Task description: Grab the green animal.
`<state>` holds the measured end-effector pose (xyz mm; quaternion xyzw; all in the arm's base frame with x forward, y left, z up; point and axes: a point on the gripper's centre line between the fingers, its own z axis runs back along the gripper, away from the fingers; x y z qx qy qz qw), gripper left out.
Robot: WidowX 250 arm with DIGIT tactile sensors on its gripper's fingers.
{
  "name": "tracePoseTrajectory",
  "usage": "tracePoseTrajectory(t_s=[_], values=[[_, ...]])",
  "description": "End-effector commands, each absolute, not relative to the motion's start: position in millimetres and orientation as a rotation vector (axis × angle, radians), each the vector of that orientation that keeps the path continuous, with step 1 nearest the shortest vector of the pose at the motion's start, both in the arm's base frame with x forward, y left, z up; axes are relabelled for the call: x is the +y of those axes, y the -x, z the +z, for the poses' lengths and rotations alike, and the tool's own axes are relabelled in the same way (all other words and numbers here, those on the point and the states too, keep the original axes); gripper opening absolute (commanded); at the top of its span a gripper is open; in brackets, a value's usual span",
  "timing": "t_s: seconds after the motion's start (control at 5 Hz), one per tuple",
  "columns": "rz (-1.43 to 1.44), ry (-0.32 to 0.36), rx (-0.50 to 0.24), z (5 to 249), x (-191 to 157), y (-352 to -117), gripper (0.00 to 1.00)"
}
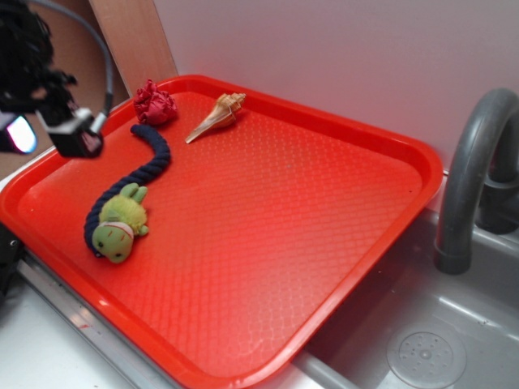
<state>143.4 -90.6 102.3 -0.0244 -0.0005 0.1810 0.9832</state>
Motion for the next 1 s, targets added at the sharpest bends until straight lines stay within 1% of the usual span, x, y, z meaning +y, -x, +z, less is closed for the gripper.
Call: tracePoseTrajectory(t_s=[0.0,0.2,0.4,0.6,0.8], values=[[0.387,0.142,-0.021,51,-119,-168,1.0],[0.385,0.168,0.015,37,-139,-168,1.0],[0.373,0.176,0.013,34,-151,-168,1.0],[0.353,0.132,-0.004,46,-141,-164,0.0],[0.265,0.05,-0.017,76,-127,-165,0.0]])
